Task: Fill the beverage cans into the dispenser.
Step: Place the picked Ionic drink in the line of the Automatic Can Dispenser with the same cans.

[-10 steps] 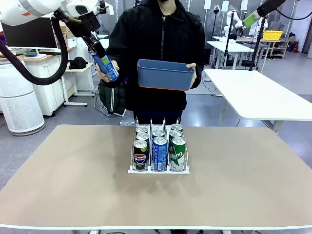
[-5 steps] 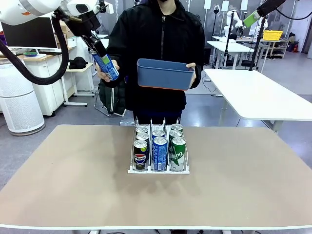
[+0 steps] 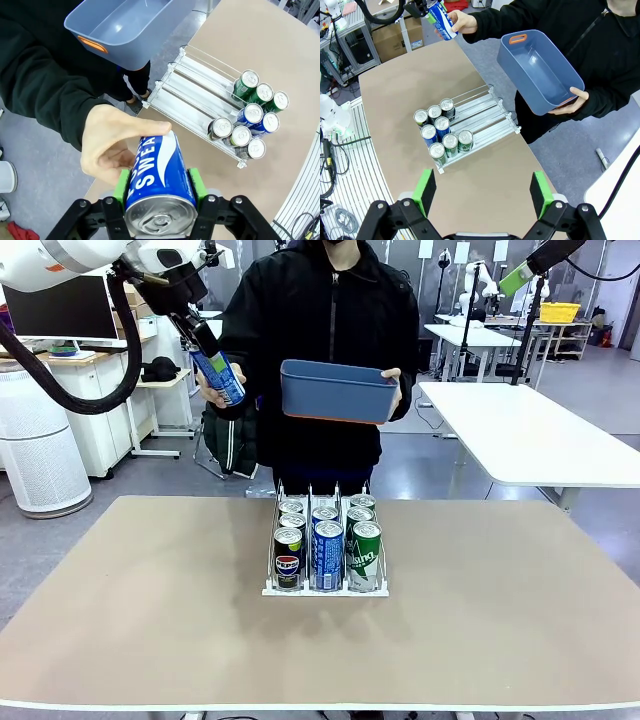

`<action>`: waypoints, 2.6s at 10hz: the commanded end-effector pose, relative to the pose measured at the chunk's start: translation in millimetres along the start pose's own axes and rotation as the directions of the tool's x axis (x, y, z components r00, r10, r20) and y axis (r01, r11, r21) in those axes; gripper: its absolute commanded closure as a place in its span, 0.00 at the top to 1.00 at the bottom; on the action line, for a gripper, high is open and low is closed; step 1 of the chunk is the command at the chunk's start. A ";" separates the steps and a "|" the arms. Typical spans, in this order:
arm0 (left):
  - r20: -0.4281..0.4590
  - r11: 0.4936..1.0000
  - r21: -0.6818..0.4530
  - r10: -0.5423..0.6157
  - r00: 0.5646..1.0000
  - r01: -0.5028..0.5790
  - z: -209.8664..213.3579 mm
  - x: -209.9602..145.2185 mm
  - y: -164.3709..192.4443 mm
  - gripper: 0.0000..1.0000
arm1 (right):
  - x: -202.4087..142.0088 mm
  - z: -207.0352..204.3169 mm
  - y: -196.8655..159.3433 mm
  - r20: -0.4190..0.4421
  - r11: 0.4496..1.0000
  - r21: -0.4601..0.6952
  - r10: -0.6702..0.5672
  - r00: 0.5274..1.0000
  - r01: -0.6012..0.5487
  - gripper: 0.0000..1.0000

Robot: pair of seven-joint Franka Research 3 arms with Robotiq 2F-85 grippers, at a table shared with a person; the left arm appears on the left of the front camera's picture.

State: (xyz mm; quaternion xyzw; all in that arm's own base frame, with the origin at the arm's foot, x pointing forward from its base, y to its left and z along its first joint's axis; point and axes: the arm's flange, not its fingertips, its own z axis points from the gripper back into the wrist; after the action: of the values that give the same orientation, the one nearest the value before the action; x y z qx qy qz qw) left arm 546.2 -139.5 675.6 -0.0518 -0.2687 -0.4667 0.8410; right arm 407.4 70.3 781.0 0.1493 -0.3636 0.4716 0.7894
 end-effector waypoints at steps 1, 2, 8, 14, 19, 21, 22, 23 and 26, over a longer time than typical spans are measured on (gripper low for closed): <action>-0.004 1.000 0.002 -0.015 1.000 0.015 -0.2 -2.5 2.1 0.00 | -1.6 0.5 0.2 -0.003 1.000 0.010 -0.001 1.000 0.001 1.00; -0.004 1.000 0.002 -0.015 1.000 0.015 -0.2 -2.5 2.1 0.00 | -1.6 0.5 0.2 -0.003 1.000 0.010 -0.001 1.000 0.001 1.00; -0.004 1.000 0.002 -0.015 1.000 0.015 -0.2 -2.5 2.1 0.00 | -1.6 0.5 0.2 -0.003 1.000 0.010 -0.001 1.000 0.001 1.00; -0.004 1.000 0.002 -0.015 1.000 0.015 -0.2 -2.5 2.1 0.00 | -1.6 0.5 0.2 -0.003 1.000 0.010 -0.001 1.000 0.001 1.00; -0.004 1.000 0.002 -0.015 1.000 0.015 -0.2 -2.5 2.1 0.00 | -1.6 0.5 0.2 -0.003 1.000 0.010 -0.001 1.000 0.001 1.00; -0.004 1.000 0.002 -0.015 1.000 0.015 -0.2 -2.5 2.1 0.00 | -1.6 0.5 0.2 -0.003 1.000 0.010 -0.001 1.000 0.001 1.00; -0.006 1.000 -0.006 0.001 1.000 -0.001 -4.6 -1.0 0.8 0.57 | -1.6 0.5 0.2 -0.003 1.000 0.010 -0.001 1.000 0.001 1.00; -0.026 1.000 -0.026 0.013 1.000 -0.014 -1.2 3.4 -15.9 0.57 | -1.6 0.5 0.2 -0.003 1.000 0.010 -0.001 1.000 0.001 1.00; -0.246 0.998 0.054 -0.030 0.969 0.044 -0.7 9.8 -90.9 0.57 | -1.6 0.5 0.2 -0.003 1.000 0.010 -0.001 1.000 0.001 1.00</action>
State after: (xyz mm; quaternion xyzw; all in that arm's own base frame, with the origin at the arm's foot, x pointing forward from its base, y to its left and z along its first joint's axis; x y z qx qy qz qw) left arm 501.9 -188.6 665.4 0.0107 -0.1987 -0.4768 0.8562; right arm 407.6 70.2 781.1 0.1492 -0.3637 0.4715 0.7894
